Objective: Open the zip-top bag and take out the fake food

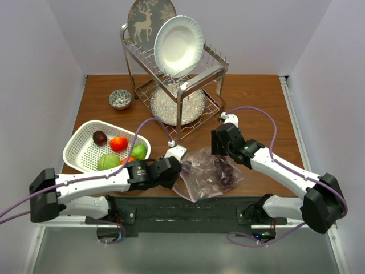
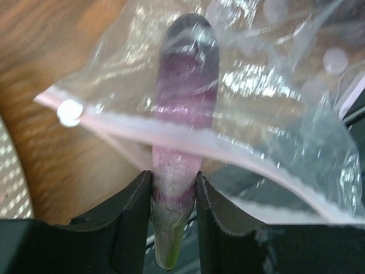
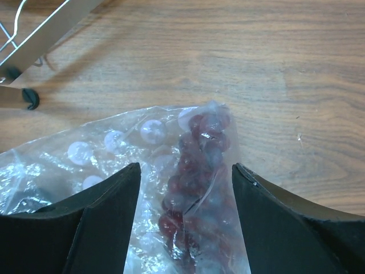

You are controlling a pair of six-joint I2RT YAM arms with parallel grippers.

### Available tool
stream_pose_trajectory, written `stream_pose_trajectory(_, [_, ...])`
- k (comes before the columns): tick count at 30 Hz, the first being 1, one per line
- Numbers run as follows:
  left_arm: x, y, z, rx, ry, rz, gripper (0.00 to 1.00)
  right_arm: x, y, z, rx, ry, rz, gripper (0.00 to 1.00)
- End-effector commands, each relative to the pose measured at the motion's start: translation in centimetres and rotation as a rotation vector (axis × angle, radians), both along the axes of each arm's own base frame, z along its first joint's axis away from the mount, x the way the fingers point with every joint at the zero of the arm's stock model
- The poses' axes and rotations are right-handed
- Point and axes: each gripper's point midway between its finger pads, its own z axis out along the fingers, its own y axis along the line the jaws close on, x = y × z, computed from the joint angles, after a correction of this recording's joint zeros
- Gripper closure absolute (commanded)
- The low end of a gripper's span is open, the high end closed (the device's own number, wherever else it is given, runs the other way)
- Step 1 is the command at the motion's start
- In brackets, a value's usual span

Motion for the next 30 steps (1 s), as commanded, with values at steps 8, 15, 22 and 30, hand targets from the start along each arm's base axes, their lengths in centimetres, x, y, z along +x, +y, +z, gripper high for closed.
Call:
stream_pose_trajectory(8, [-4.5,5.9,2.3,0.049,0.152,0.007,0.95,-0.7,0.6,0.4,0.047,0.004,0.030,0.31])
stream_pose_trajectory(15, [-5.5,8.6,6.2,-0.068,0.146,0.098,0.95,-1.0,1.1,0.4,0.076,0.005,0.052,0.30])
stream_pose_trajectory(22, [-1.4,12.4,11.5,-0.240,-0.059,0.476,0.92,-1.0,1.5,1.0,0.096,-0.004,0.071,0.31])
stream_pose_trajectory(30, [3.9,13.2,15.0,-0.382,-0.352,0.707,0.87,-1.5,1.9,0.6,0.111,0.017,0.098,0.31])
